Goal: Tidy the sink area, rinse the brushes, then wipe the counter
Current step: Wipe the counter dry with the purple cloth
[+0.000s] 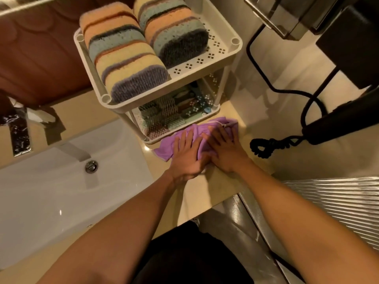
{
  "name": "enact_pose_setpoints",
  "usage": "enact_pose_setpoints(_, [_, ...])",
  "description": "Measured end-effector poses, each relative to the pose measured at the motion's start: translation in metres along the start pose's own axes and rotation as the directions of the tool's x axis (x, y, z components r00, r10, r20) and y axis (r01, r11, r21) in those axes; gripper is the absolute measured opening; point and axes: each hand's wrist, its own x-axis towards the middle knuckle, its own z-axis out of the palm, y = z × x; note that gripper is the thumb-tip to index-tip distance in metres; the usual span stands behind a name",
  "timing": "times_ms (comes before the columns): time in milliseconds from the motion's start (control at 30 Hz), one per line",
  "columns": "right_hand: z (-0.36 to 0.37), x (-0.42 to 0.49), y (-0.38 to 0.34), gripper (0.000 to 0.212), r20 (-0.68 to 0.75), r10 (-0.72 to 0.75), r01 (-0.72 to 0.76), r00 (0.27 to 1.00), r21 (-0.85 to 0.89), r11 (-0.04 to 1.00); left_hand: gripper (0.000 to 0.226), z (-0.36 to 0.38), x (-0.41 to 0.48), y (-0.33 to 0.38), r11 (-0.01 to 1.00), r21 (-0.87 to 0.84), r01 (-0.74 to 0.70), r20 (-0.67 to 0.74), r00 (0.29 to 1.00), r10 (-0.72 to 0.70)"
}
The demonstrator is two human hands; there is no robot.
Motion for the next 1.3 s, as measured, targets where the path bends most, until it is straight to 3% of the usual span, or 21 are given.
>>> enact_pose_setpoints(200, [-0.008,0.008,0.013,0.077,0.029,0.048,-0.049,0.998,0.02,0.999,0.077,-0.007,0.022,0.012,0.987,-0.136,0.086,0.107,0.992,-0.072])
enact_pose_setpoints(467, [-0.016,0.019,0.024,0.063,0.073,0.127,-0.129,0.989,0.027,0.991,0.073,0.002,0.042,0.032,0.934,-0.346,0.091,0.026,0.996,-0.087])
enact_pose_setpoints(667, [-0.018,0.011,0.017,0.07,0.056,0.164,-0.165,0.985,0.012,0.986,0.061,-0.016,0.048,0.036,0.967,-0.221,0.126,0.185,0.979,-0.085])
enact_pose_setpoints(967, [-0.001,-0.025,0.008,0.07,-0.054,0.292,-0.266,0.955,0.286,0.921,0.061,-0.019,0.041,0.066,0.991,-0.089,0.102,0.339,0.938,-0.066])
enact_pose_setpoints(1167, [0.02,-0.058,-0.003,0.066,-0.039,0.444,-0.408,0.895,0.327,0.852,0.062,-0.005,0.024,0.077,0.998,-0.06,0.007,0.366,0.93,0.015])
enact_pose_setpoints(1300, [0.034,-0.078,-0.02,0.067,-0.049,0.562,-0.521,0.826,0.316,0.793,0.068,-0.003,0.017,0.086,0.99,-0.006,-0.144,0.381,0.914,0.135])
